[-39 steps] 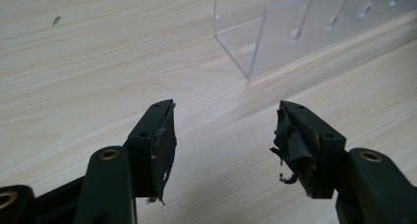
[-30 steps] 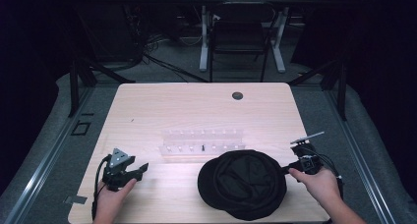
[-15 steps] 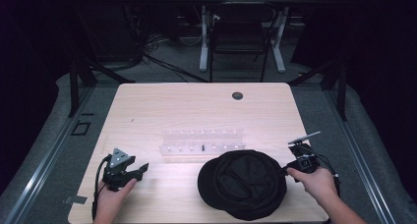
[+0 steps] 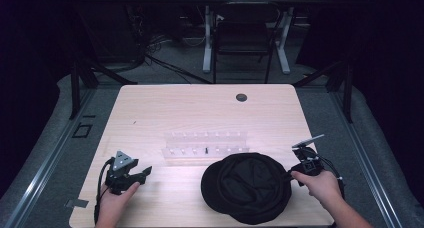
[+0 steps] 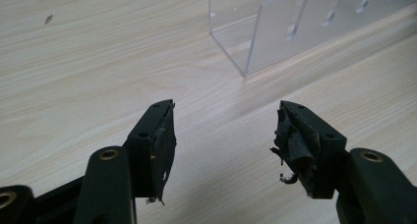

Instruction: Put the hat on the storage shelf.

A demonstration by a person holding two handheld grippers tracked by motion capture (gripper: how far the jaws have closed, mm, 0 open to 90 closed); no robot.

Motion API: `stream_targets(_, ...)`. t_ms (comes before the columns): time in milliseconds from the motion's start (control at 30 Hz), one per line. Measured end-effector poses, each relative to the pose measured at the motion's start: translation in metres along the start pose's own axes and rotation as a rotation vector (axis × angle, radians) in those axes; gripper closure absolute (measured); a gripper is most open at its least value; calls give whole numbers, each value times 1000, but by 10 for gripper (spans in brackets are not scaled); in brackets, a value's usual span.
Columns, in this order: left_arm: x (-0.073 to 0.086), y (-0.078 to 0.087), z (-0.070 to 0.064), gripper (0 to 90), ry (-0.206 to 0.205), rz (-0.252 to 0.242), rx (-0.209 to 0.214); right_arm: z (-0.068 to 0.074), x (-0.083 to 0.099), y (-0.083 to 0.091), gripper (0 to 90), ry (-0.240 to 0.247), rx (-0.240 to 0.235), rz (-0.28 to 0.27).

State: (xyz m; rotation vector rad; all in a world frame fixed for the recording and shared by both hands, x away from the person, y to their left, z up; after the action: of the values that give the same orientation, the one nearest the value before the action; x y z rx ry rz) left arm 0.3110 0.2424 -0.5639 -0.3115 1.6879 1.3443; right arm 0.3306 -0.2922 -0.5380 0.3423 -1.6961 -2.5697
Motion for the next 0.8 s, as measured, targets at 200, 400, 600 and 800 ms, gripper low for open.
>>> stream_targets(200,0,0,0,400,2,-1,-1,-1,0,-1,842,-10,-34,7)
stream_targets(400,0,0,0,400,2,0,-1,-1,0,0,865,-2,-51,19)
stream_targets(600,0,0,0,400,-2,2,0,-1,1,0,870,-32,-73,-1)
stream_targets(800,1,1,1,400,3,1,-2,-2,1,6,872,-31,-103,17)
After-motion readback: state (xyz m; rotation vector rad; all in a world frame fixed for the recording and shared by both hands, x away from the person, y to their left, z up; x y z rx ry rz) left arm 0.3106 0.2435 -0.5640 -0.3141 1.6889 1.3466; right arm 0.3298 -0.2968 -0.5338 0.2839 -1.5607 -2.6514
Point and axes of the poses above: each handheld gripper's, and its own axes: y roughly backward along the jaws, x roughly out of its underside, z roughly to its left, the point moved 2 cm from there along -y, roughly forward along the jaws, and after that the axes turned 2 degrees about -y, right-handed, at the moved point
